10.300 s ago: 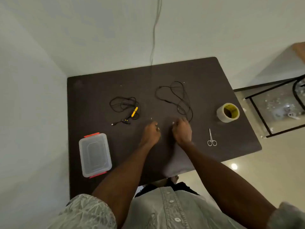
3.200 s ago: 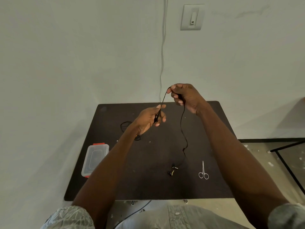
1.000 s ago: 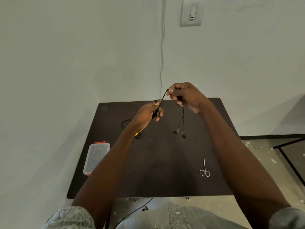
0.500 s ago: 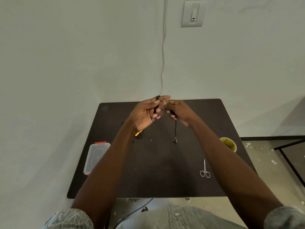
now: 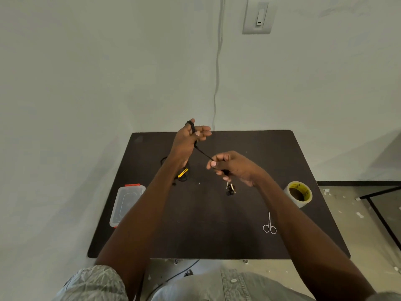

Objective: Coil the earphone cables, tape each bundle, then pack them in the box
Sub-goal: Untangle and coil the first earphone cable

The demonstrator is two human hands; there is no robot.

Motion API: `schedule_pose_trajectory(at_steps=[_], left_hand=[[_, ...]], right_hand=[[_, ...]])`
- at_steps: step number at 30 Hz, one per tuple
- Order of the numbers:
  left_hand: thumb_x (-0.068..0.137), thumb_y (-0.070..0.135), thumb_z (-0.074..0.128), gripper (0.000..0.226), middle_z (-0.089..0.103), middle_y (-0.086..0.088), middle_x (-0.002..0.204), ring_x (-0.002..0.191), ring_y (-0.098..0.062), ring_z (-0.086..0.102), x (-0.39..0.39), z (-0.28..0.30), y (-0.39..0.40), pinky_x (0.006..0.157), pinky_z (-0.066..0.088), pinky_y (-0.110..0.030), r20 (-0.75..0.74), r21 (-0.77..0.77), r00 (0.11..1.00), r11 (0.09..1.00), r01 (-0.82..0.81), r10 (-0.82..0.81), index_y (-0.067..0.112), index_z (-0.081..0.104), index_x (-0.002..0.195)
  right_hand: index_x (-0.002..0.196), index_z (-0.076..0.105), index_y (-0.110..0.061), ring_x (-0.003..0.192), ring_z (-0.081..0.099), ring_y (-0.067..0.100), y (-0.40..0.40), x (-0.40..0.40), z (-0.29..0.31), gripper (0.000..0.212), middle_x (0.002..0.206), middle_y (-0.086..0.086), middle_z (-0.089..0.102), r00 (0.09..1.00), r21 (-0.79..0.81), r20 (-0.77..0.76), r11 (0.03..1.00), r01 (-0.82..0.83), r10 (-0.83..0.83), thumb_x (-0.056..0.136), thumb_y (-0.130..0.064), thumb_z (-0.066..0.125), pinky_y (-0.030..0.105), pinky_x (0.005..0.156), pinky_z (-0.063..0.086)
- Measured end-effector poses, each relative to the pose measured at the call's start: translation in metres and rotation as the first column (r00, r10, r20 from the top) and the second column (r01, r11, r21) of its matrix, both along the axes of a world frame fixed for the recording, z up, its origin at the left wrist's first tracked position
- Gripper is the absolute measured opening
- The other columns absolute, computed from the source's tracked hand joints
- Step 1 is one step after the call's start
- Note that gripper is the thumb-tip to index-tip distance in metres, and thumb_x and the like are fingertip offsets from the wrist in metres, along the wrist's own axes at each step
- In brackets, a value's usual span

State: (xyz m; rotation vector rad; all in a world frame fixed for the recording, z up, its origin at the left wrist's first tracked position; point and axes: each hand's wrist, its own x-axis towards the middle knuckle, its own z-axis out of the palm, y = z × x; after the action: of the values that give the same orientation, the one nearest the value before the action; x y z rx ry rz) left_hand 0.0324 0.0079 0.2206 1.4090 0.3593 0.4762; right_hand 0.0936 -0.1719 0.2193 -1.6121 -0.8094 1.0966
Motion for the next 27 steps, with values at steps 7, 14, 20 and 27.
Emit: schedule_pose_trajectory(at_steps=[7,14,20,27], left_hand=[[0.095,-0.004,0.045,0.029,0.07,-0.005,0.086,0.079,-0.011,0.062,-0.012,-0.004,-0.002,0.066,0.041,-0.028,-0.174,0.136,0.941,0.939,0.315,-0.291,0.013,0.058,0.115],[0.1,0.006,0.037,0.032,0.055,-0.018,0.076,0.062,-0.019,0.049,-0.02,0.006,-0.011,0.055,0.04,-0.026,-0.144,-0.116,0.878,0.889,0.443,-0.456,-0.008,0.053,0.124],[0.1,0.022,0.045,0.034,0.037,-0.003,0.058,0.046,-0.012,0.032,-0.028,0.015,-0.003,0.054,0.036,-0.028,-0.192,-0.095,0.803,0.825,0.557,-0.564,-0.007,0.062,0.107],[0.093,0.019,0.043,0.028,0.03,0.001,0.045,0.037,-0.012,0.024,-0.032,0.02,0.005,0.049,0.029,-0.031,-0.075,-0.252,0.771,0.76,0.598,-0.632,0.002,0.061,0.081]], right_hand=[[0.097,0.069,-0.002,0.05,0.041,0.01,0.0,0.026,0.043,0.019,0.065,0.001,0.054,0.977,-0.008,0.202,0.998,0.066,-0.063,0.097,-0.017,0.057,0.021,0.047,0.03],[0.088,0.072,-0.003,0.055,0.046,0.013,0.015,0.034,0.059,0.019,0.062,-0.001,0.059,0.904,0.068,0.398,0.988,0.14,-0.156,0.095,-0.013,0.057,0.023,0.051,0.039],[0.096,0.074,-0.01,0.058,0.049,0.014,0.022,0.037,0.046,0.012,0.076,0.017,0.065,0.902,0.142,0.384,0.978,0.153,-0.197,0.092,-0.015,0.065,0.027,0.057,0.044],[0.112,0.069,-0.005,0.057,0.045,0.003,0.014,0.026,0.041,0.023,0.087,-0.004,0.073,0.994,0.17,0.108,0.985,-0.001,-0.017,0.09,-0.004,0.064,0.018,0.049,0.029]])
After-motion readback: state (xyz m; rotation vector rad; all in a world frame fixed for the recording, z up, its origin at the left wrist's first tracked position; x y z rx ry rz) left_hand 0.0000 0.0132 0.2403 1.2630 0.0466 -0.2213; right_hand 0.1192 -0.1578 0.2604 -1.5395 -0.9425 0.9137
